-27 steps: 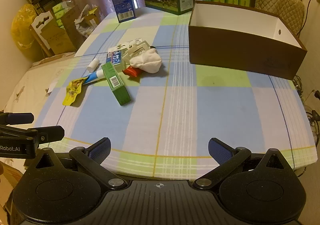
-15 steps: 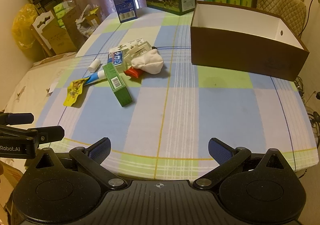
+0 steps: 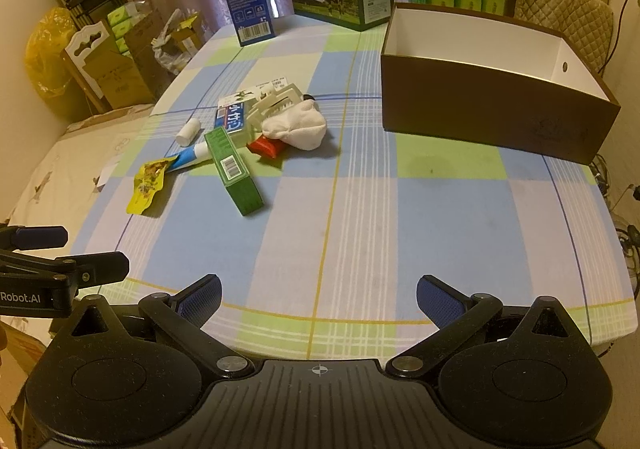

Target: Organize objects

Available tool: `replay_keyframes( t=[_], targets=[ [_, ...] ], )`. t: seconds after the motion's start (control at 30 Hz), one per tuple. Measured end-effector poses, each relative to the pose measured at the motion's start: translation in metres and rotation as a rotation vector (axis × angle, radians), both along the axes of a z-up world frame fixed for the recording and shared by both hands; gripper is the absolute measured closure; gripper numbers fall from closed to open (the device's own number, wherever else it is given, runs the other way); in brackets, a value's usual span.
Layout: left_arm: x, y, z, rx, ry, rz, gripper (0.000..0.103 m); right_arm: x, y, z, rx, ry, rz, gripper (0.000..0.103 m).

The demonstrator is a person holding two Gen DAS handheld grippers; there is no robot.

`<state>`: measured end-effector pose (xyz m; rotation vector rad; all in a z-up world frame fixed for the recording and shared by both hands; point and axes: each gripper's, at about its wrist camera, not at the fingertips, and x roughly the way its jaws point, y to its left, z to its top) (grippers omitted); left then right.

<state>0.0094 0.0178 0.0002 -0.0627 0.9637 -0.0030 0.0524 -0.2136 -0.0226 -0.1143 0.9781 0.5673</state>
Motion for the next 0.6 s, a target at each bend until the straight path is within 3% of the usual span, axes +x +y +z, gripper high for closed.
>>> replay_keyframes(
  t=[0.6],
  targets=[
    [0.016,0.021,-0.006,-0.007,0.024,0.07,0.001,0.026,0.025,-0.004,0.034,0.014,0.079,0.002]
  ],
)
